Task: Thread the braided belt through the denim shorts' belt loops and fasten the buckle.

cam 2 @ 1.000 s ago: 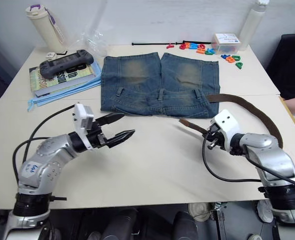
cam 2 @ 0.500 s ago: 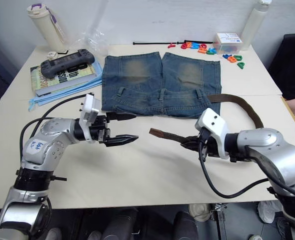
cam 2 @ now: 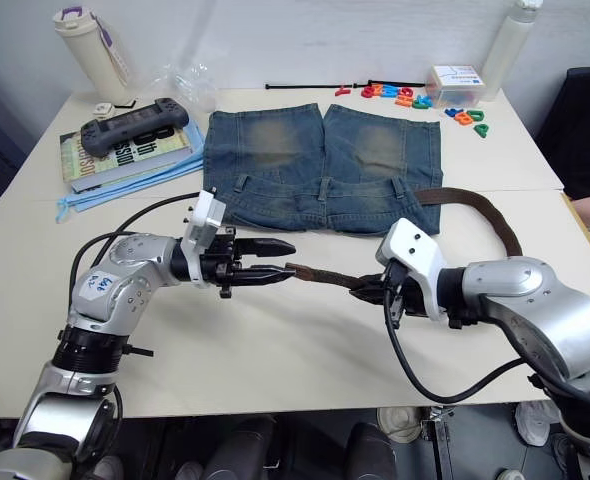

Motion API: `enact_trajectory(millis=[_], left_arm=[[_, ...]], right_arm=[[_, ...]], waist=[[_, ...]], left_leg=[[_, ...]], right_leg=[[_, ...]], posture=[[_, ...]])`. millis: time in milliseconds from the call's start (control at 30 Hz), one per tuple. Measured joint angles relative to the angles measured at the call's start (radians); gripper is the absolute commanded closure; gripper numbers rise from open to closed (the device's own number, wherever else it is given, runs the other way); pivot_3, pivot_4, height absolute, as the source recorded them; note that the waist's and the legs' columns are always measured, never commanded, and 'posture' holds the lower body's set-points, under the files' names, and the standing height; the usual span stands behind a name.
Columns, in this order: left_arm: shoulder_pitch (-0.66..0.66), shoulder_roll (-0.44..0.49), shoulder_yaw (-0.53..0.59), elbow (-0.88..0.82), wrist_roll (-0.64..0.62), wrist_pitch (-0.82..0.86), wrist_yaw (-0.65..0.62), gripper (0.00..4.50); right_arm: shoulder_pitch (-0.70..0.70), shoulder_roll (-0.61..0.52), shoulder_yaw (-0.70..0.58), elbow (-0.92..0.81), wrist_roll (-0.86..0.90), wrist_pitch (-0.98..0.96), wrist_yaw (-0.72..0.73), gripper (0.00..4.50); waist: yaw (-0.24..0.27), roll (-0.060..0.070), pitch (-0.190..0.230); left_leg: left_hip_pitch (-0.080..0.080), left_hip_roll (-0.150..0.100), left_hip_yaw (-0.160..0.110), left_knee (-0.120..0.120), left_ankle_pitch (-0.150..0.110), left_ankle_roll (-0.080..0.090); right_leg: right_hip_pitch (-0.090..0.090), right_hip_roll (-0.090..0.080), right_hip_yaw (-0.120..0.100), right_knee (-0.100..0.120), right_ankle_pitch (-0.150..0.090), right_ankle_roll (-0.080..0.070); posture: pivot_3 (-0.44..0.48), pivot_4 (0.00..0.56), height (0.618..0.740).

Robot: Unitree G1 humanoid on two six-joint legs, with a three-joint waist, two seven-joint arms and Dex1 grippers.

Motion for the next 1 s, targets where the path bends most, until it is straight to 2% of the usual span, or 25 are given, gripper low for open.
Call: enact_trajectory(millis=[100, 333, 433, 600, 633, 667, 833, 900, 1000], left_arm=[[0.0, -0.001, -0.003, 0.0, 0.0, 0.002, -0.003, 4.46], [-0.001, -0.001, -0.003, 0.0, 0.0, 0.008, -0.011, 4.46], [-0.005, -0.003, 0.0, 0.005, 0.003, 0.008, -0.006, 4.5], [-0.013, -0.052, 0.02, 0.04, -0.008, 0.039, 0.044, 4.5], [-0.013, -0.068, 0.036, 0.044, -0.019, 0.065, 0.066, 4.5], [-0.013, -0.073, 0.042, 0.045, -0.025, 0.072, 0.073, 4.5], [-0.012, -0.15, 0.127, 0.047, -0.136, 0.215, 0.172, 4.5], [-0.009, -0.178, 0.157, 0.048, -0.2, 0.304, 0.213, 4.5], [-0.005, -0.198, 0.191, 0.048, -0.271, 0.4, 0.255, 4.5]], right_arm=[[-0.001, 0.0, 0.0, 0.0, 0.005, 0.009, -0.006, 4.5], [-0.009, 0.003, 0.0, 0.0, 0.015, 0.025, -0.03, 4.5], [-0.024, 0.019, -0.001, 0.0, 0.016, 0.026, -0.047, 3.24], [-0.038, 0.062, -0.043, -0.007, 0.063, 0.028, -0.075, 0.71], [-0.038, 0.065, -0.069, -0.014, 0.081, 0.033, -0.09, 0.27], [-0.038, 0.068, -0.081, -0.015, 0.087, 0.034, -0.095, 0.05], [-0.057, 0.132, -0.293, -0.029, 0.257, 0.103, -0.205, 0.05], [-0.04, 0.145, -0.405, -0.054, 0.424, 0.131, -0.273, 0.05], [0.028, 0.162, -0.472, -0.063, 0.701, 0.118, -0.418, 0.05]], waist=[[0.0, 0.0, 0.0], [-0.001, 0.0, 0.0], [-0.001, 0.0, 0.0], [0.0, 0.0, 0.0], [0.001, 0.0, 0.0], [0.001, 0.0, 0.0], [0.001, -0.001, 0.0], [0.001, -0.001, 0.0], [0.0, -0.001, 0.0]], left_leg=[[0.0, 0.0, 0.0, 0.0, 0.0, 0.0], [0.0, 0.0, 0.0, 0.0, 0.0, 0.0], [0.0, 0.0, 0.0, 0.0, 0.0, 0.0], [0.0, 0.0, 0.0, 0.0, 0.0, 0.0], [0.0, 0.0, 0.0, 0.0, 0.0, 0.0], [0.0, 0.0, 0.0, 0.0, 0.0, 0.0], [0.0, 0.0, -0.001, 0.0, 0.0, 0.0], [0.0, 0.0, -0.001, 0.0, 0.0, 0.0], [0.001, 0.0, -0.001, 0.0, 0.0, 0.0]], right_leg=[[0.0, 0.0, 0.0, 0.0, 0.0, 0.0], [0.0, 0.0, 0.0, 0.0, 0.0, 0.0], [0.0, 0.0, 0.0, 0.0, 0.0, 0.0], [0.0, 0.0, 0.0, 0.0, 0.0, 0.0], [0.0, 0.0, 0.0, 0.0, 0.0, 0.0], [0.0, 0.0, 0.0, 0.0, 0.0, 0.0], [0.001, 0.0, 0.0, 0.0, 0.0, 0.0], [0.001, 0.0, -0.001, 0.0, 0.0, 0.0], [0.002, 0.0, 0.0, 0.0, 0.0, 0.0]], posture=[[0.0, 0.15, 0.703], [0.0, 0.15, 0.703], [0.0, 0.15, 0.703], [0.0, 0.15, 0.703], [0.0, 0.15, 0.703], [0.0, 0.15, 0.703], [0.0, 0.15, 0.703], [0.0, 0.15, 0.703], [0.0, 0.15, 0.703]])
